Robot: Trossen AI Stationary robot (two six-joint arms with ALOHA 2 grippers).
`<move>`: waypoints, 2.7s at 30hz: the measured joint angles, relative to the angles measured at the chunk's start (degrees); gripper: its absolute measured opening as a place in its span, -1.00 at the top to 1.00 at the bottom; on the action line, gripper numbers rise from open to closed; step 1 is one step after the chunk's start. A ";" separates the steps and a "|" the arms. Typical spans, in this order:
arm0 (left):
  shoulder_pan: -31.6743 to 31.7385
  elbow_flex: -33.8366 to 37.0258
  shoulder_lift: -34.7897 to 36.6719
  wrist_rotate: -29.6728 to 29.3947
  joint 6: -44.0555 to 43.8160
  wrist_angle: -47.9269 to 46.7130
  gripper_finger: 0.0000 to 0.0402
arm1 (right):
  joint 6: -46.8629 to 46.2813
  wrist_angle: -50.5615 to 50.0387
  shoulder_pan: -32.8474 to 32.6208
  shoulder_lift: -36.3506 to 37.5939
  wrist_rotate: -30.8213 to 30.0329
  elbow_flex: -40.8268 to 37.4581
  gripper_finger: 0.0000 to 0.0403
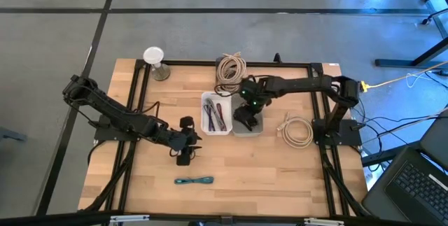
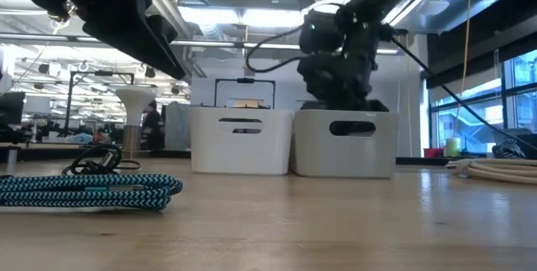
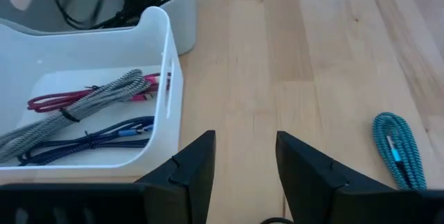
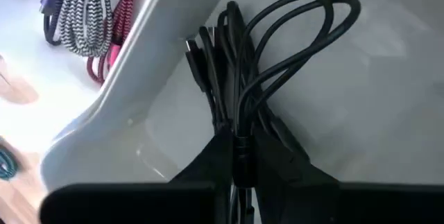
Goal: Pick & Place USB Port
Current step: Put the black charger cable into the gray bin, then put the brown HDMI cable into the black bin
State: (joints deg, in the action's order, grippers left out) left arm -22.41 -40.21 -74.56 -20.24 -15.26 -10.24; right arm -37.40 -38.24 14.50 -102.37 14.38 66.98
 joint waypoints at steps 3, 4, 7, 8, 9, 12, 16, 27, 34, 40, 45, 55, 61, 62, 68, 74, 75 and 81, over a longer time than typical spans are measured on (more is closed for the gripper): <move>0.02 0.00 0.00 -0.29 0.04 0.02 0.29 | -1.83 7.64 0.18 0.07 1.06 -3.47 0.84; 0.02 0.00 0.00 -0.29 0.05 0.01 0.29 | -2.45 9.60 0.18 0.22 1.02 -4.22 0.84; 0.00 0.00 0.00 -0.29 0.83 0.15 0.29 | -2.56 11.45 0.36 0.37 0.33 -5.63 0.84; 0.00 0.00 0.00 -0.29 0.85 0.22 0.29 | -2.51 11.34 0.46 0.38 -0.02 -5.91 0.84; 0.00 0.00 0.00 -0.29 0.87 0.22 0.29 | -2.43 10.94 0.54 0.35 -0.51 -6.05 0.84; 0.00 0.00 0.00 0.14 0.91 0.20 0.29 | -1.19 10.69 0.51 0.20 -1.72 -6.10 0.81; 0.00 0.00 0.00 0.21 1.02 0.20 0.29 | 0.29 9.58 0.46 -0.03 -1.28 -5.15 0.47; 0.00 0.00 0.00 0.19 1.02 0.20 0.29 | 6.76 -8.15 -0.25 5.47 -10.31 5.14 -0.10; 0.00 0.00 0.00 0.19 1.02 0.18 0.29 | 5.78 -22.59 -3.53 16.62 -21.74 10.01 -0.12; 0.02 0.00 0.00 0.07 1.02 0.20 0.29 | -3.07 -33.93 -8.50 27.37 -27.47 6.77 -0.13; 0.00 0.00 0.00 -1.15 1.02 0.20 0.29 | -10.92 -37.17 -15.41 34.12 -25.80 -3.85 -0.13; 0.02 0.00 0.00 -2.28 1.04 0.20 0.29 | -20.14 -19.79 -24.21 37.95 -14.30 -27.56 -0.13; 0.02 0.00 0.00 -2.63 1.02 0.20 0.29 | -20.92 -9.96 -25.26 37.81 -13.10 -34.64 -0.13; 0.02 0.00 0.00 -2.64 1.04 0.20 0.29 | -21.14 -9.34 -25.24 37.81 -13.10 -35.40 -0.13; 0.02 0.00 0.00 -2.66 1.02 0.20 0.29 | -23.32 -6.26 -25.26 37.81 -13.15 -39.12 -0.13; 0.02 0.00 0.00 -2.68 1.02 0.20 0.29 | -23.90 -1.25 -25.24 37.84 -13.26 -42.57 -0.13; 0.02 0.00 0.00 -2.68 1.02 0.20 0.29 | -23.90 -0.76 -25.25 37.92 -13.28 -42.90 -0.13; 0.02 0.00 0.00 -2.68 1.02 0.20 0.29 | -23.90 -0.24 -25.26 37.99 -13.32 -43.29 -0.13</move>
State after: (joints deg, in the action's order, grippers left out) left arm -22.39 -40.21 -74.56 -22.92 -14.24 -10.04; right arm -61.30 -38.48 -10.76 -64.38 1.06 23.68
